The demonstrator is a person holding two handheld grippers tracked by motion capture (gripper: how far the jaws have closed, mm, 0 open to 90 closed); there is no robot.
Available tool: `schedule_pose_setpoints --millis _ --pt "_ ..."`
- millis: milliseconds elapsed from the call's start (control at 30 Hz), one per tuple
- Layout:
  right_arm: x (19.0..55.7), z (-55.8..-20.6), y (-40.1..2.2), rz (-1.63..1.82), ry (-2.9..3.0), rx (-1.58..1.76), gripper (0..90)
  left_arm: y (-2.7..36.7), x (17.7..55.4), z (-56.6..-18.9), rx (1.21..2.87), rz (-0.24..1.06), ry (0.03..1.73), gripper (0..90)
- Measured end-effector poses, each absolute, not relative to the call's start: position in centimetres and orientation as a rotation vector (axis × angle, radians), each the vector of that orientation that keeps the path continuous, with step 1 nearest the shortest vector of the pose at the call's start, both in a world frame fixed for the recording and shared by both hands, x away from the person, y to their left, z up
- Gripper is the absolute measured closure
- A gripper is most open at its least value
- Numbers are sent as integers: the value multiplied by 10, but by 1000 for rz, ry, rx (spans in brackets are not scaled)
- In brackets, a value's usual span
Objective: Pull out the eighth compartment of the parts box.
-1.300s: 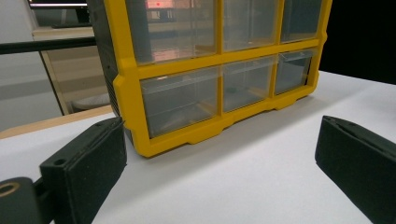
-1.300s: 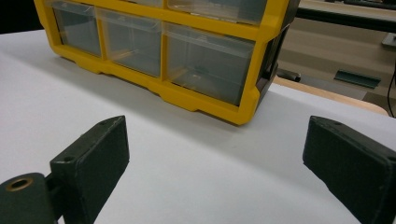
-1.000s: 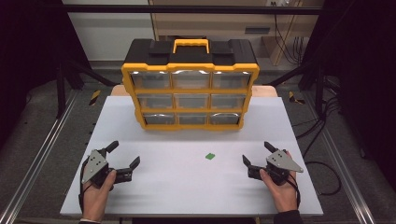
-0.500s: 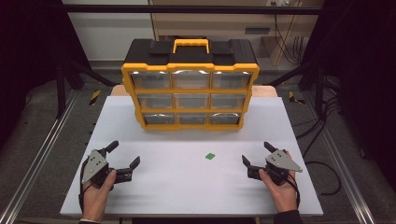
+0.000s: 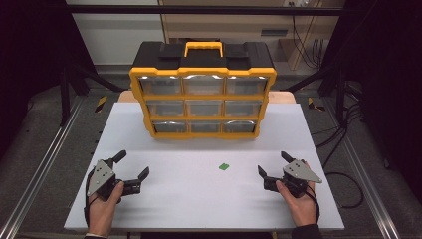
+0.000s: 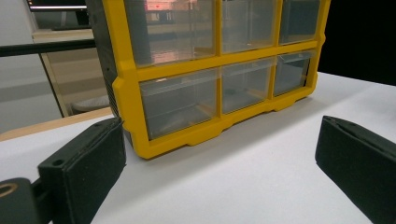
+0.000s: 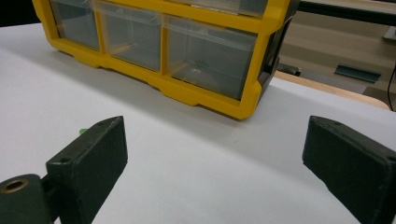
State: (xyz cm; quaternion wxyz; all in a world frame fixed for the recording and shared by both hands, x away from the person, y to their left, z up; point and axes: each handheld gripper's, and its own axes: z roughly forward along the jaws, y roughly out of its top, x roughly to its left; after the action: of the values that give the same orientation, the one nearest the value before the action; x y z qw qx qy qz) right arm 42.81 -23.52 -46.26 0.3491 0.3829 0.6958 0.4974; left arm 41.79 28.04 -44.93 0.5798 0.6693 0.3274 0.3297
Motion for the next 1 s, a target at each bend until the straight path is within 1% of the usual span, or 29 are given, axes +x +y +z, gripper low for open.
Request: schedule_pose_setpoints --millis 367,633,1000 --pt "428 -463 -236 1306 1798 989 93 281 417 -449 1558 783 752 12" --pt "428 -462 -236 1337 1790 974 93 280 417 -448 1552 788 742 12" --pt "427 -459 -231 1347 1774 939 69 281 418 -447 1551 791 741 12"
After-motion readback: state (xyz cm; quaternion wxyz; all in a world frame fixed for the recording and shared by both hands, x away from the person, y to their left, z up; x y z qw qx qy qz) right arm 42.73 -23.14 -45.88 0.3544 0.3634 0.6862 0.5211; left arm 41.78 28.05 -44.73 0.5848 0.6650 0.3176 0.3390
